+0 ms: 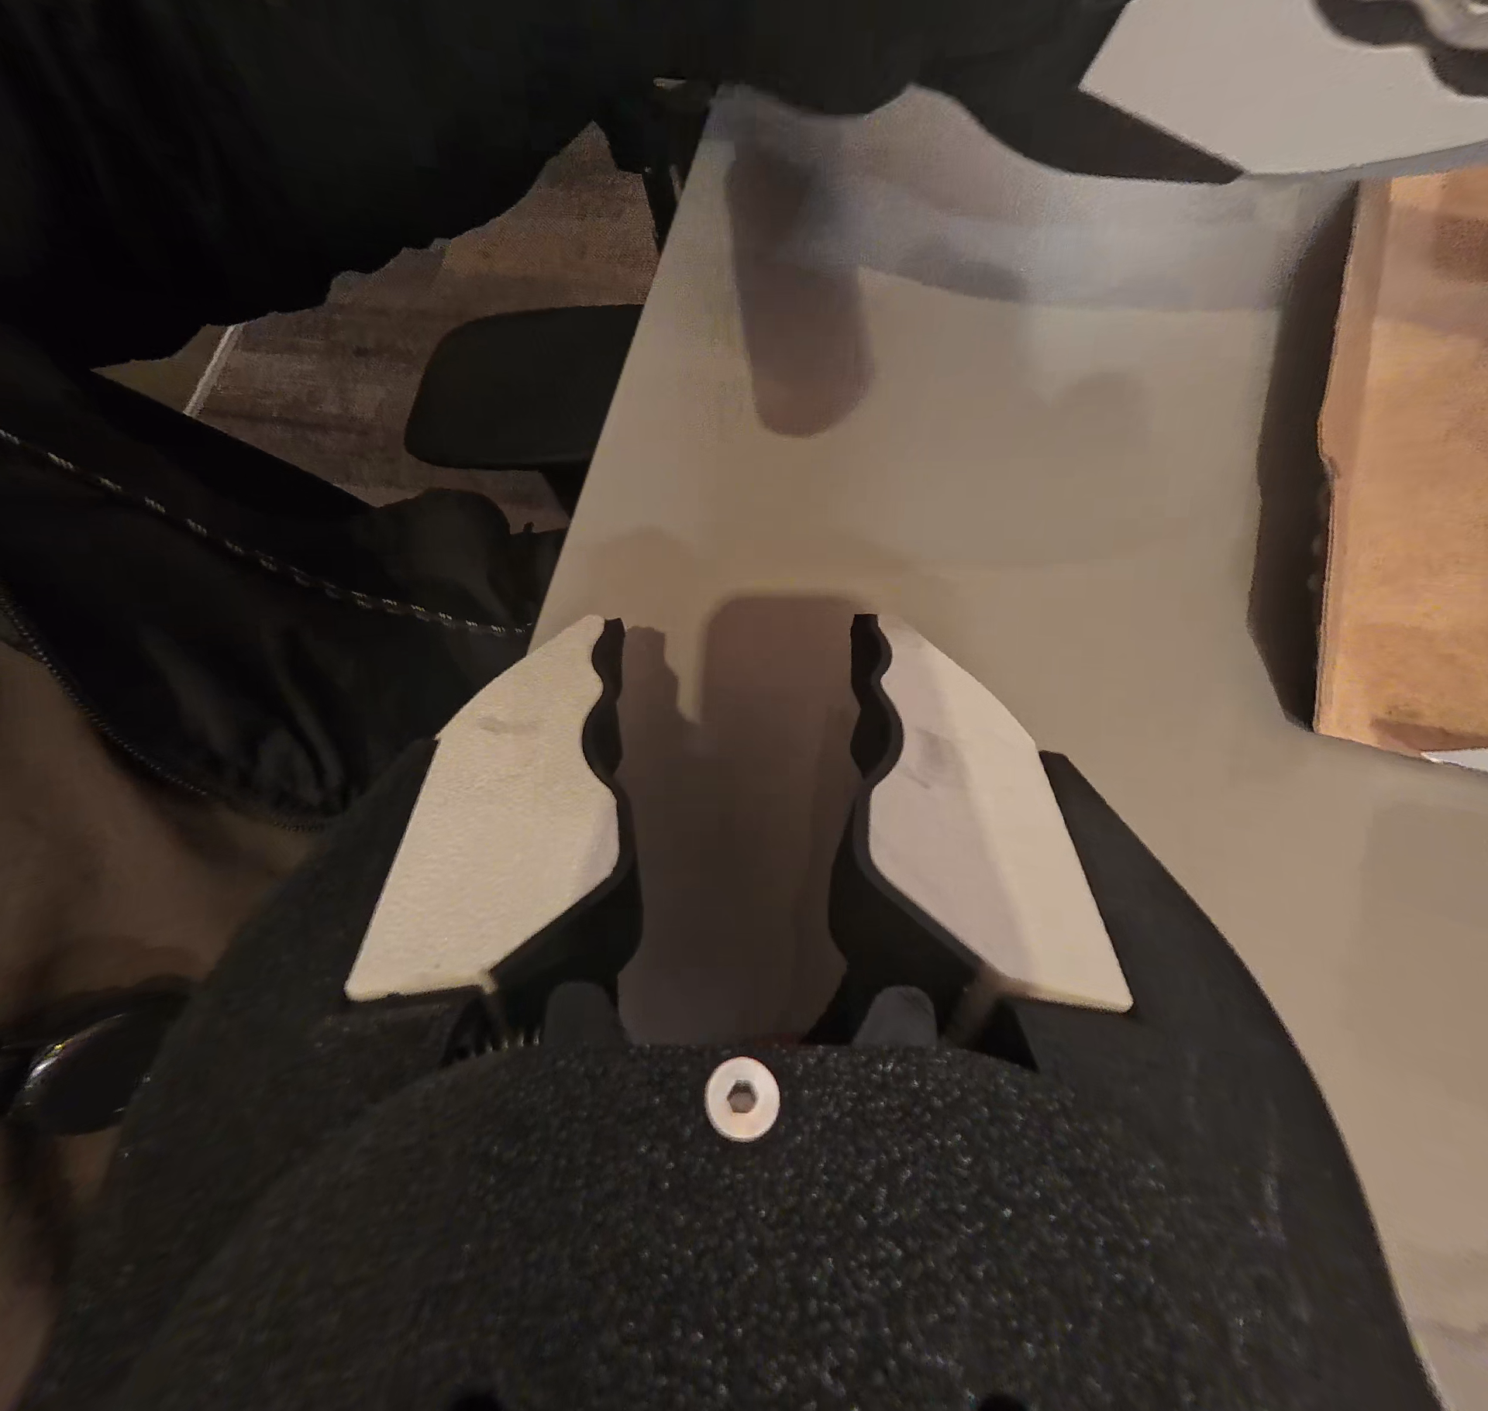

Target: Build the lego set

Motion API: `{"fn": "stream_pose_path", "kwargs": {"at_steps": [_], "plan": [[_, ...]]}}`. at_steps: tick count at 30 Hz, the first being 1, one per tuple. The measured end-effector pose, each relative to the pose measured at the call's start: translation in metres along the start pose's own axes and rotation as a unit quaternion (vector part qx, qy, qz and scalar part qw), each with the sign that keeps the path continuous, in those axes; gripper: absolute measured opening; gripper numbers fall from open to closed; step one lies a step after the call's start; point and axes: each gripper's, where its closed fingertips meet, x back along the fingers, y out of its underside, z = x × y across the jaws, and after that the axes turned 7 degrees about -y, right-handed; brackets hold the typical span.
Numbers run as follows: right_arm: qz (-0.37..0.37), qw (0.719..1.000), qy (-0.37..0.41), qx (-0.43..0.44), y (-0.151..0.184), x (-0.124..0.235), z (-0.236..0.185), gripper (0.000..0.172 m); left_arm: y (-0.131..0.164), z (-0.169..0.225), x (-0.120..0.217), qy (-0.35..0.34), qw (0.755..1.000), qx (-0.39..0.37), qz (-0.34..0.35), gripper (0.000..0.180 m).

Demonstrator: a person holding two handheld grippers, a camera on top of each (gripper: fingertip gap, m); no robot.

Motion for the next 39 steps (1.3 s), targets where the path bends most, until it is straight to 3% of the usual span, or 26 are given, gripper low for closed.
{"fn": "stream_pose_path", "kwargs": {"at_steps": [4, 8, 15, 24, 29, 33, 39], "plan": [[0.002, 1.0, 0.002, -0.004, 0.003, 0.003, 0.002, 0.056, 0.011, 0.001, -0.021, 0.038, 0.999, -0.011, -0.028, 0.001], [0.003, 1.0, 0.003, -0.004, 0.004, 0.005, 0.0, 0.056, 0.019, 0.001, -0.032, 0.047, 0.998, -0.006, -0.046, 0.022], [0.004, 1.0, 0.002, -0.007, 0.006, 0.007, 0.0, 0.056, 0.023, 0.002, -0.027, 0.055, 0.996, 0.056, -0.045, 0.038], [0.003, 1.0, 0.003, -0.004, 0.007, 0.006, -0.002, 0.056, 0.041, -0.011, -0.042, 0.068, 0.982, 0.123, -0.128, 0.07], [0.003, 1.0, 0.002, -0.003, 0.007, 0.006, -0.003, 0.056, 0.049, -0.005, -0.054, 0.125, 0.951, 0.213, -0.187, 0.072], [0.004, 1.0, 0.001, -0.004, 0.007, 0.006, -0.004, 0.056, 0.067, -0.006, -0.06, 0.107, 0.938, 0.212, -0.252, 0.074], [0.008, 1.0, 0.005, -0.005, 0.008, 0.009, -0.003, 0.056, 0.063, -0.004, -0.059, 0.108, 0.916, 0.301, -0.24, 0.071]]}}
